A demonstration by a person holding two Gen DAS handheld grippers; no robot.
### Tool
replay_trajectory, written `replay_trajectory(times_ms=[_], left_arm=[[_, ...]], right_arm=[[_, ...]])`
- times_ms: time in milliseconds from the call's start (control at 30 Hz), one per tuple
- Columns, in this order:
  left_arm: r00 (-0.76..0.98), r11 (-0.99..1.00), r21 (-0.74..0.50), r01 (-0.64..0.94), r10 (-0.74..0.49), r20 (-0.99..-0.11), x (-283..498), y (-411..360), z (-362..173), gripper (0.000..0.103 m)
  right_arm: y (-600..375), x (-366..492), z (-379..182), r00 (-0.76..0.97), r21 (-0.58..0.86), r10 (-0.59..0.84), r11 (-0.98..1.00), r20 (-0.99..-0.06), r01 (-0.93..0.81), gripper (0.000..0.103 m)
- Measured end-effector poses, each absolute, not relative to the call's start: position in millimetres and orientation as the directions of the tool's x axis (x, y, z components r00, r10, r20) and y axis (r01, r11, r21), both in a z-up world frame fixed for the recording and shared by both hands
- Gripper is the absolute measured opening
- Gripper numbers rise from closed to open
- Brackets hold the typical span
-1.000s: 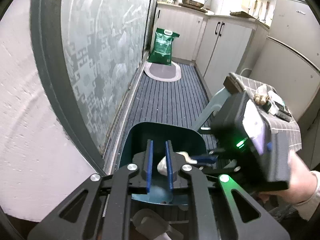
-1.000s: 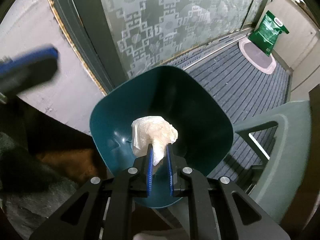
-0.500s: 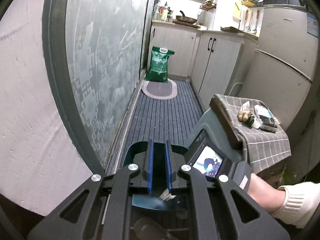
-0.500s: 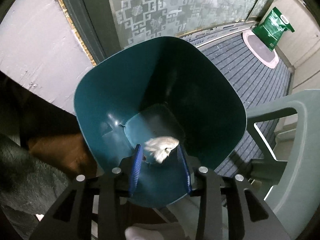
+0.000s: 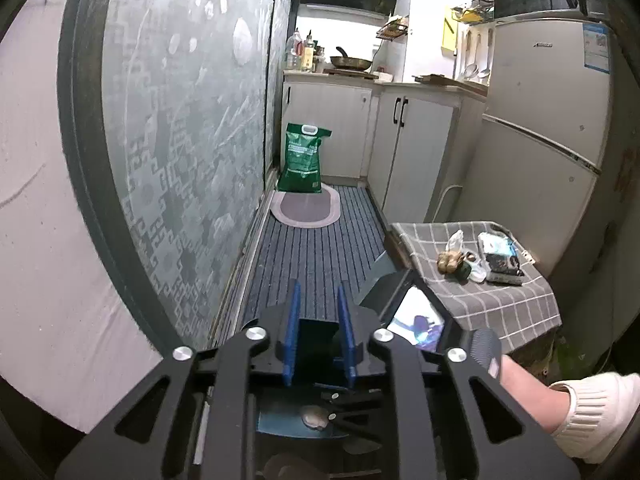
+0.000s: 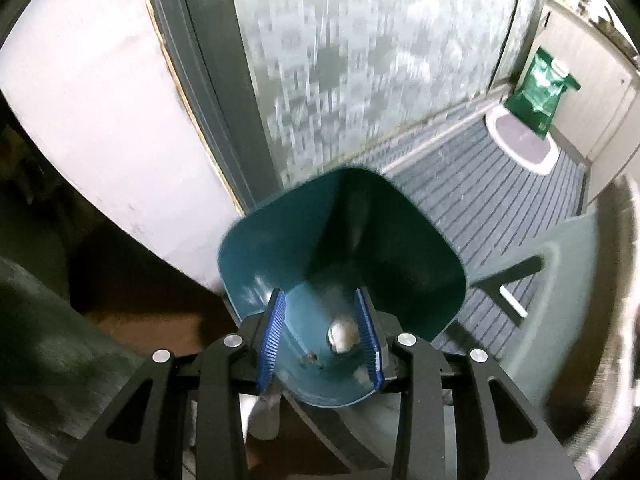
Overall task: Collect trash
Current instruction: 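Open both grippers to drop the shell and tissue into the bin, then move both grippers back over the table items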
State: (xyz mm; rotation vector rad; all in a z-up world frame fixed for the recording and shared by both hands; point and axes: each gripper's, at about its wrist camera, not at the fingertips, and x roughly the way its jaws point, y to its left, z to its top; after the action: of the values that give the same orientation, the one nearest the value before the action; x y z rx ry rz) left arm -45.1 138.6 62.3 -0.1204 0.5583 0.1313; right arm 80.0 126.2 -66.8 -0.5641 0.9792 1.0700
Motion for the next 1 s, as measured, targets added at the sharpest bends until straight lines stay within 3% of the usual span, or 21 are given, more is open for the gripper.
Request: replay_trajectory(times_ms=[167,333,733,1000], left_arm=[[0.848,0.986,-0.096,-0.137,0.066,-0.526,-37,130,71,0.031],[0.851,0.986,-0.117,-0.122,0.043,-0.523,-24,121,74,0.047],[0.836,0.998,-0.05,-0.029,-0.003,-0.548,27,83,72,0.055],[0.819,0.998,-0.05,0.037,-0.058,-0.571,62,62,65,0.06]], right_arm=[[101,91,-30,0.191,0.068,0.526,0.434,-0.829,-0.898,0.037],[69,107,-2,0.253,0.065,0.563,0.483,-0.787,-0.873,0.043],[-25,155,24,0.388,0.052,0.555,0.618,-0.736,-0.784,0.055],[-87,182,29,0.458,0.041,0.525,0.688,-0.717,-0.725,0.069]])
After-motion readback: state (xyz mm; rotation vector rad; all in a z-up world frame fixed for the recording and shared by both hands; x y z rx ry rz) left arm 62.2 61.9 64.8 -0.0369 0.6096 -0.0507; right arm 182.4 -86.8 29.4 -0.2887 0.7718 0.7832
